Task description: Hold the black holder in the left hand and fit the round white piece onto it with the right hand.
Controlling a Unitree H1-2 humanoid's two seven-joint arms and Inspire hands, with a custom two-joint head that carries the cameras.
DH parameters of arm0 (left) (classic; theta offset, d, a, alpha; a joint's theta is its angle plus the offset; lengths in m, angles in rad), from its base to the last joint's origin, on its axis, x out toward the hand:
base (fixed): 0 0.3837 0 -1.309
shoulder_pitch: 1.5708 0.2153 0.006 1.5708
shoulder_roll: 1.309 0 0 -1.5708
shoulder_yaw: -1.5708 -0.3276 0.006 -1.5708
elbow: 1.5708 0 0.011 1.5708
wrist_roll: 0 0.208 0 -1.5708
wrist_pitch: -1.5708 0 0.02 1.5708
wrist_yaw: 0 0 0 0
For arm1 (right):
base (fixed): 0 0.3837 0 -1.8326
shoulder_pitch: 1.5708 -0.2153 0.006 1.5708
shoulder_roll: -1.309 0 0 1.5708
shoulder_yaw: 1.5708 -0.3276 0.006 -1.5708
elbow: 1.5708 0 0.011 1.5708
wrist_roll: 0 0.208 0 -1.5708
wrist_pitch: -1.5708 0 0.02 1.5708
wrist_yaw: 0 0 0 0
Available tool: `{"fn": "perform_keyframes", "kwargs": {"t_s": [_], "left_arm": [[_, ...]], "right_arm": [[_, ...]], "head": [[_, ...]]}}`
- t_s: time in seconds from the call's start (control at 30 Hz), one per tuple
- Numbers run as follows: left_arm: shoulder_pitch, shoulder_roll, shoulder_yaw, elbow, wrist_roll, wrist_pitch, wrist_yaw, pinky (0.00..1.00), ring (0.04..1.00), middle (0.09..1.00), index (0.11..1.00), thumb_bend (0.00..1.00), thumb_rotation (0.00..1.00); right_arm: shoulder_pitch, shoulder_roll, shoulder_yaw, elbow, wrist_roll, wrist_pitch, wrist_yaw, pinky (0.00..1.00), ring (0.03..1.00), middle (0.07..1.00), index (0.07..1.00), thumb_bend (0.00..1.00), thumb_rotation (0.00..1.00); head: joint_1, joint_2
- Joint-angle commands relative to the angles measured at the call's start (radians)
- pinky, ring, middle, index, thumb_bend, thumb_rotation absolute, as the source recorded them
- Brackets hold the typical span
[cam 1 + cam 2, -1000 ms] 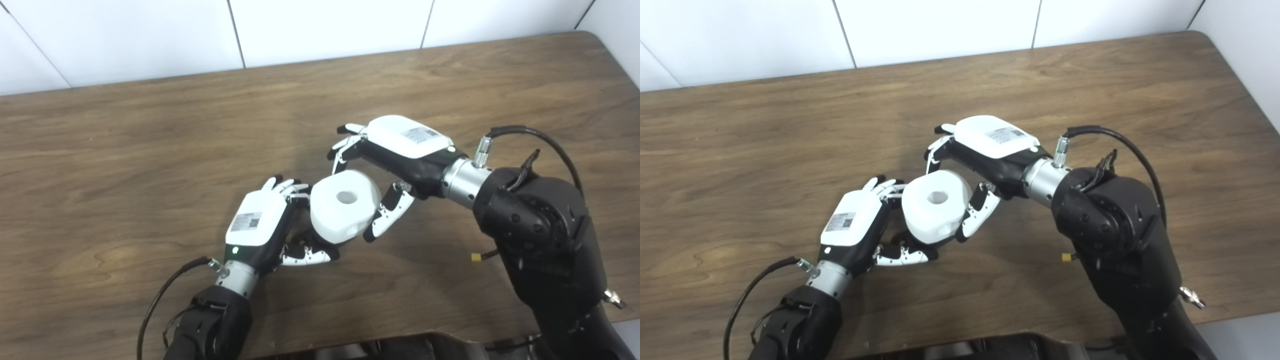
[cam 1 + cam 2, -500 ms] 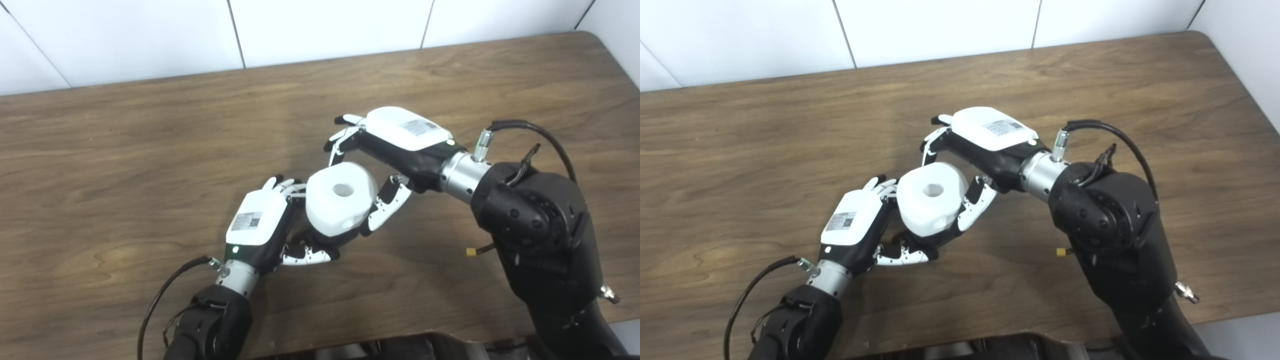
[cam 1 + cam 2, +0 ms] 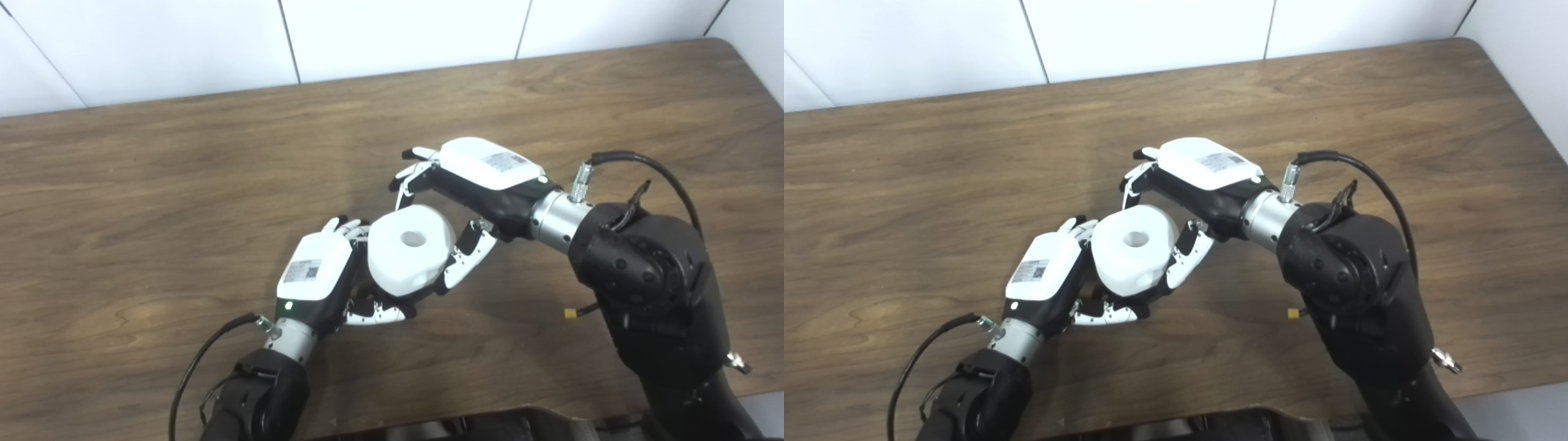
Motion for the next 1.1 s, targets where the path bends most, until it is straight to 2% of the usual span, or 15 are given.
{"fn": "perform_keyframes", "kwargs": {"t_s": [0.0,0.47,1.07], "left_arm": [[-0.005,-0.004,-0.008,-0.013,0.022,0.009,-0.022,0.96,0.881,0.816,0.49,0.52,0.06],[-0.004,-0.007,-0.005,-0.049,0.019,0.024,-0.042,0.97,0.886,0.817,0.49,0.52,0.06],[-0.004,-0.012,-0.003,-0.056,0.016,0.029,-0.056,0.98,0.891,0.821,0.49,0.52,0.06]], "right_arm": [[-0.023,0.004,-0.008,-0.012,0.008,-0.003,-0.019,0.92,0.969,0.825,0.485,0.52,0.14],[-0.016,0.012,0.009,-0.011,0.004,-0.002,-0.012,0.9,0.968,0.827,0.485,0.52,0.14],[0.016,0.011,0.017,0.003,-0.016,-0.023,-0.037,0.9,0.966,0.824,0.485,0.52,0.14]], "head": [[0.004,0.006],[0.007,0.032],[-0.003,0.034]]}}
